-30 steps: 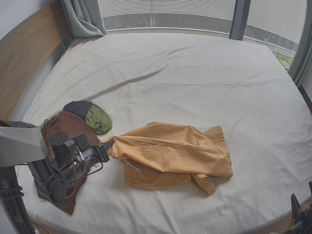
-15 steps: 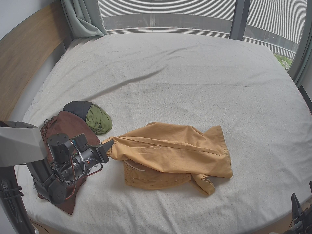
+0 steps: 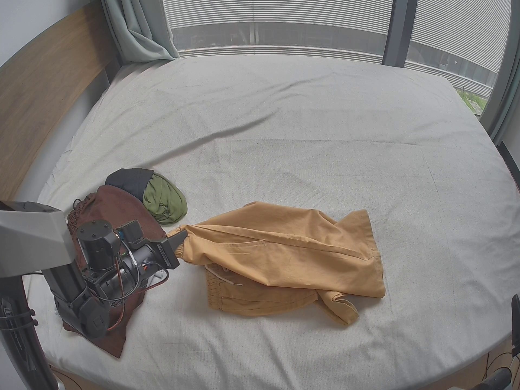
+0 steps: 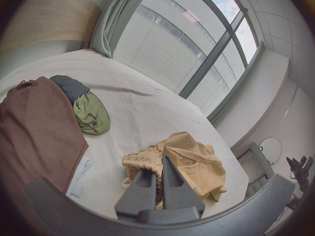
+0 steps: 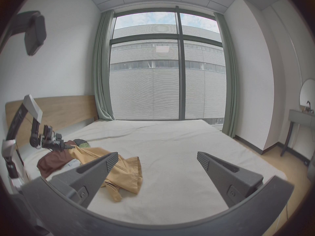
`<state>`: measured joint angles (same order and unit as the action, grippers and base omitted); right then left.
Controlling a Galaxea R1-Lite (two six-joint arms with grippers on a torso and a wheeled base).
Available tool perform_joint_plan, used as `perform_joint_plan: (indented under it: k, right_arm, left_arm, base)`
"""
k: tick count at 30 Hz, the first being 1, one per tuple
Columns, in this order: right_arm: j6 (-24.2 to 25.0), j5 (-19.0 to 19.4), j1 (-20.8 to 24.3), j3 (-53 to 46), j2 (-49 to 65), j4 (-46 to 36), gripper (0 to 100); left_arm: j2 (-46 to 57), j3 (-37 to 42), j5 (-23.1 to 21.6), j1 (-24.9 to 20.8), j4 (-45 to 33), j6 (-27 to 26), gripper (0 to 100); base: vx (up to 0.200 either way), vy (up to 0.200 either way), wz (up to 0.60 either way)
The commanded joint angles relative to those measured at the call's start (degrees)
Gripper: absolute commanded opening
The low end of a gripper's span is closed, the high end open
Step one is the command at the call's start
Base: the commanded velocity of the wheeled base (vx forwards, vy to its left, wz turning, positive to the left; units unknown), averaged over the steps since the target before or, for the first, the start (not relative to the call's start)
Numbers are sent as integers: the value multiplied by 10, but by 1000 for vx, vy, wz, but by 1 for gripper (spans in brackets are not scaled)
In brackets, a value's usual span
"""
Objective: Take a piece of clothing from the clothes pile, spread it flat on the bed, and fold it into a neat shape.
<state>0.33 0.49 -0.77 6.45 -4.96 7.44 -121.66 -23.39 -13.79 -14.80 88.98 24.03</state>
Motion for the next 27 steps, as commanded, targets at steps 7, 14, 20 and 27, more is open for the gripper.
perform_joint_plan:
  k: [7,14,20,27]
  right_arm:
    - [107,43,63,61,-199,-8,100]
    - [107,88,63,73,-273,-8,100]
    - [82,114,79,98,-383,-6,100]
    - [51,161,100,140,-492,-1,100]
  left_arm:
    - [1,-2,0,3,1,0,0]
    - [1,0,0,2,1,-1,0]
    - [1,0,0,1,1,-1,0]
    - [0,0,0,-1,1,-1,0]
  base:
    - [0,0,0]
    - [0,0,0]
    - [0,0,0]
    - [0,0,0]
